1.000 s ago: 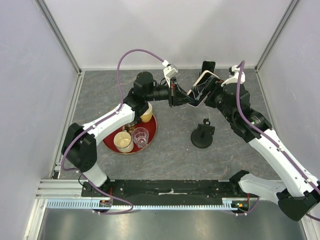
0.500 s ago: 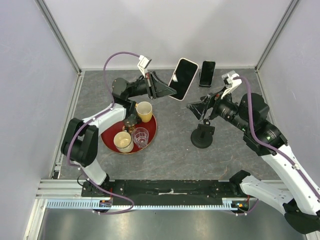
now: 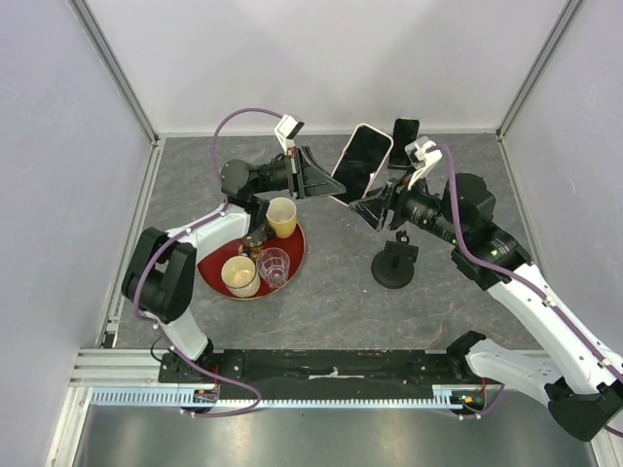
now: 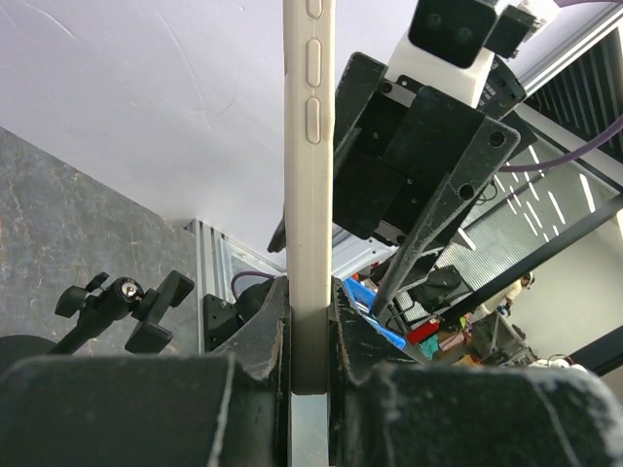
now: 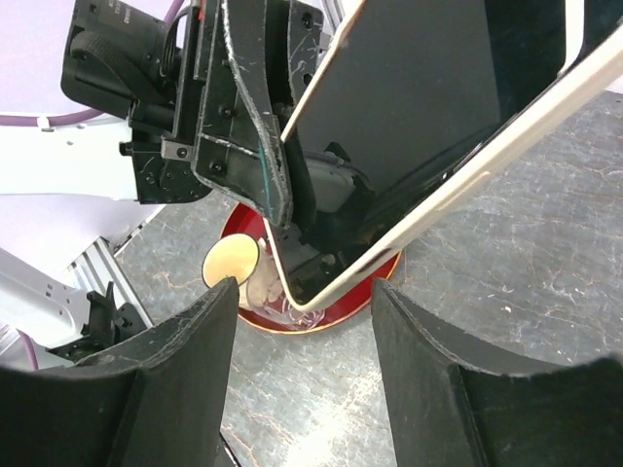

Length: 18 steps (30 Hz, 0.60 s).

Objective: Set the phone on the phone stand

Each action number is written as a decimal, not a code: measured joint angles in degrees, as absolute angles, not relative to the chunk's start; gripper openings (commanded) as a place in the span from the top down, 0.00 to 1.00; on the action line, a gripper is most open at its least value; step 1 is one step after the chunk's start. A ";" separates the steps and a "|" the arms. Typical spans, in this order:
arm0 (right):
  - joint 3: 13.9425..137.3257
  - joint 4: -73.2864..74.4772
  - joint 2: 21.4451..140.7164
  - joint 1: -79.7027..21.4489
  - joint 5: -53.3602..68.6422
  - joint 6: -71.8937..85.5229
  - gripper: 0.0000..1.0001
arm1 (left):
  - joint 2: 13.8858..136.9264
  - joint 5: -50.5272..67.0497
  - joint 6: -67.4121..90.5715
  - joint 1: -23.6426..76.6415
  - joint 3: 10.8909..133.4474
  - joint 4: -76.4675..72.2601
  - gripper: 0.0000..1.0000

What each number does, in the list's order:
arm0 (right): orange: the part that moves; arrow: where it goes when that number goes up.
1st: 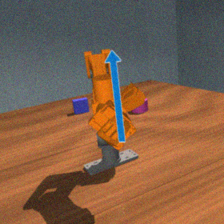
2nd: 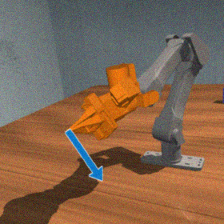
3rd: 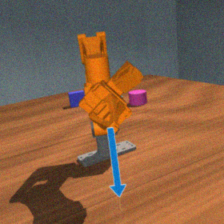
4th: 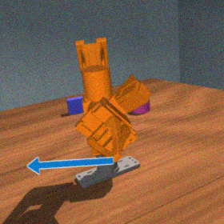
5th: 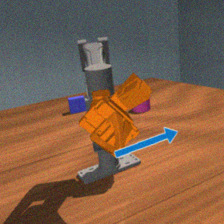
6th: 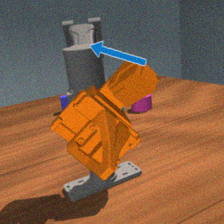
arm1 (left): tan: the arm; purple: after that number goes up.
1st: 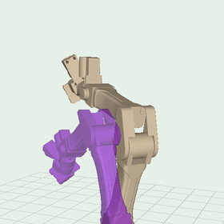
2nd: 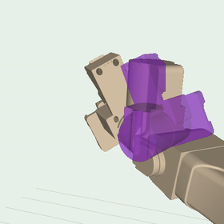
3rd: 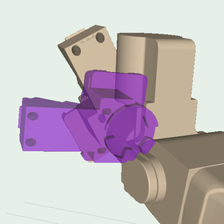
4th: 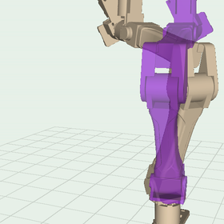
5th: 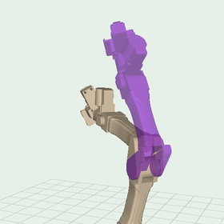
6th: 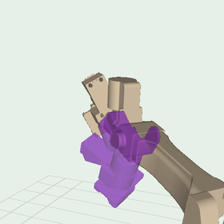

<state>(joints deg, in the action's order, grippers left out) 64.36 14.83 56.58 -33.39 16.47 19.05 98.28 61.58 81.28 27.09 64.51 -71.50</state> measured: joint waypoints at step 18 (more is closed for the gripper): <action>56.90 0.84 54.39 -33.52 20.99 28.77 1.00 | 94.96 61.67 78.17 29.87 63.79 -73.93 0.91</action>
